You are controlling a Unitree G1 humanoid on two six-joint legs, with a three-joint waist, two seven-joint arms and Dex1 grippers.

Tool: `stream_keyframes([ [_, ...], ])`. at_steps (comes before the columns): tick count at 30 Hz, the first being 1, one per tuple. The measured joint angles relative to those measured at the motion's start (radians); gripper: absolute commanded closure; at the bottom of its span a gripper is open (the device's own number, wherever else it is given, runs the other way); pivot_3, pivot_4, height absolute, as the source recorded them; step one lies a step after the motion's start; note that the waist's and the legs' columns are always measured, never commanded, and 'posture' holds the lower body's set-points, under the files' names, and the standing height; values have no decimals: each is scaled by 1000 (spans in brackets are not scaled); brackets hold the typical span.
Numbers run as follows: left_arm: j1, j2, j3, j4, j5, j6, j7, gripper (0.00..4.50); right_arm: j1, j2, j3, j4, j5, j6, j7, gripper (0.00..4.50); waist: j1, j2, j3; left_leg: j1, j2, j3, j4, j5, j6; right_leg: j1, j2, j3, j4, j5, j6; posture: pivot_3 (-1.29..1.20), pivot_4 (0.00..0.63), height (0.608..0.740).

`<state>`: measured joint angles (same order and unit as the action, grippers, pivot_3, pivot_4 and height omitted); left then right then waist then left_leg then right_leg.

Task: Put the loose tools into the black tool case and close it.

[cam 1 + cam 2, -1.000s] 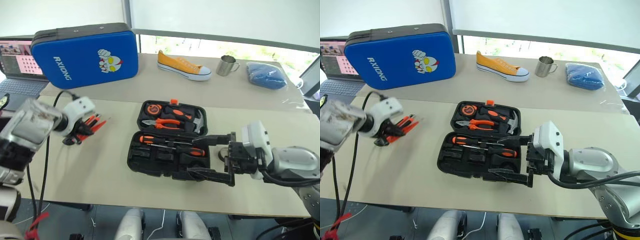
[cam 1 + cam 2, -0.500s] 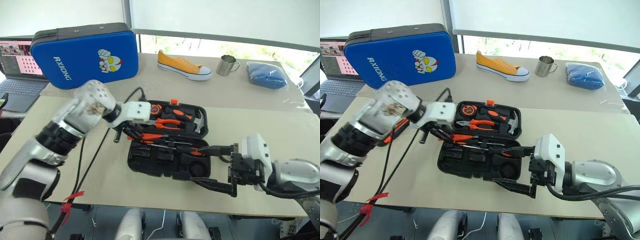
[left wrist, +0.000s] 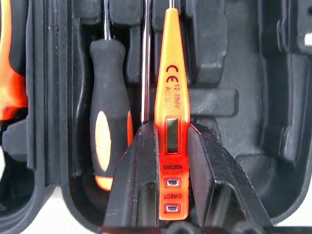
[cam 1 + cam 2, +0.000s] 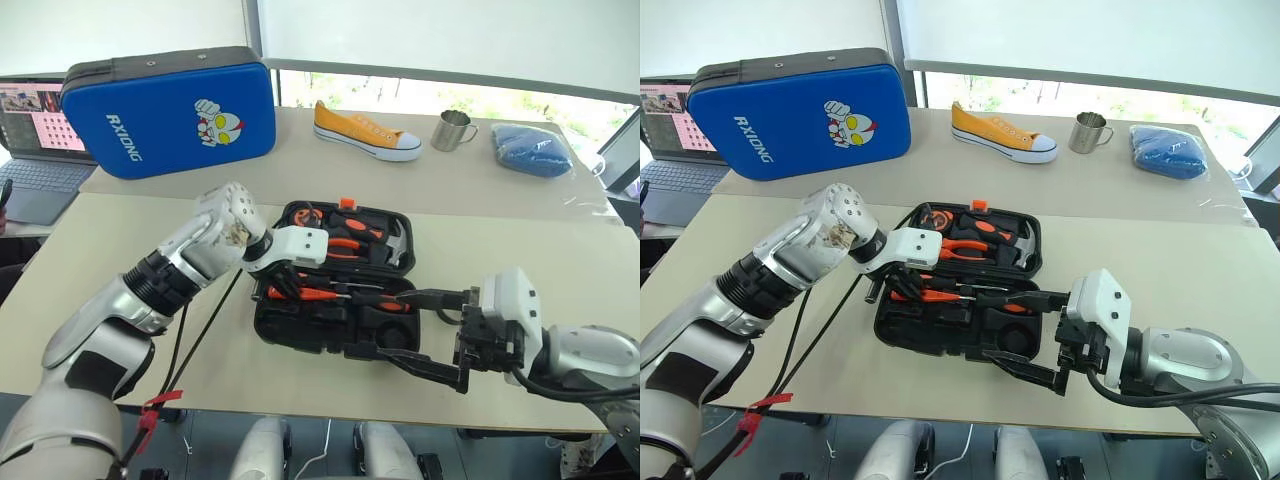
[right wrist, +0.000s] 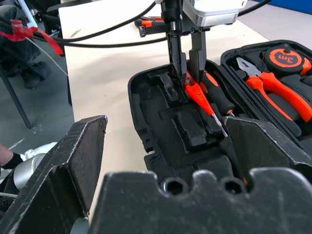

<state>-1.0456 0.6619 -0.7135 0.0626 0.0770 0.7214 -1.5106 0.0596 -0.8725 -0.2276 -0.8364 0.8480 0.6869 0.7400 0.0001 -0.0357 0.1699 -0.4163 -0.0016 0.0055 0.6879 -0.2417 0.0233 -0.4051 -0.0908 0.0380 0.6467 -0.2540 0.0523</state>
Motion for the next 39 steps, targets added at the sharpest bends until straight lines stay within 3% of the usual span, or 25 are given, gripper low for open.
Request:
stream_keyframes([
  [17,11,11,-20,-28,50,-48,-22,4098,-7,0,8,0,0,0,-19,0,0,0,0,0,0,0,0,0,0,0,0,0,0,0,0,0,150,739],
  [19,11,9,-20,-22,59,-55,-25,3093,-10,0,10,0,0,0,-22,0,0,0,0,0,0,0,0,0,0,0,0,0,0,0,0,0,150,739],
  [27,11,39,5,-51,13,-14,-81,263,-15,0,11,1,0,0,-23,0,-1,0,0,0,0,0,0,0,0,0,0,0,0,0,0,0,150,739],
  [31,-13,110,122,-106,-102,60,-94,263,-10,1,12,1,1,0,-24,0,-5,0,0,0,1,-1,0,0,0,-1,0,0,1,0,0,0,150,739],
  [32,-11,112,180,-112,-135,64,-87,812,-7,1,11,1,1,0,-23,0,-6,0,0,0,1,-1,0,0,0,0,0,0,1,0,0,0,150,739],
  [34,15,90,289,-110,-189,40,-47,1354,-5,1,11,1,3,0,-23,0,-5,1,0,0,1,-1,0,0,0,0,-1,0,1,0,0,0,150,739],
  [39,250,4,509,-43,-319,-205,26,3310,6,0,0,1,4,0,-21,0,-5,2,-1,0,2,-1,2,0,0,0,-1,0,1,0,0,0,150,739],
])
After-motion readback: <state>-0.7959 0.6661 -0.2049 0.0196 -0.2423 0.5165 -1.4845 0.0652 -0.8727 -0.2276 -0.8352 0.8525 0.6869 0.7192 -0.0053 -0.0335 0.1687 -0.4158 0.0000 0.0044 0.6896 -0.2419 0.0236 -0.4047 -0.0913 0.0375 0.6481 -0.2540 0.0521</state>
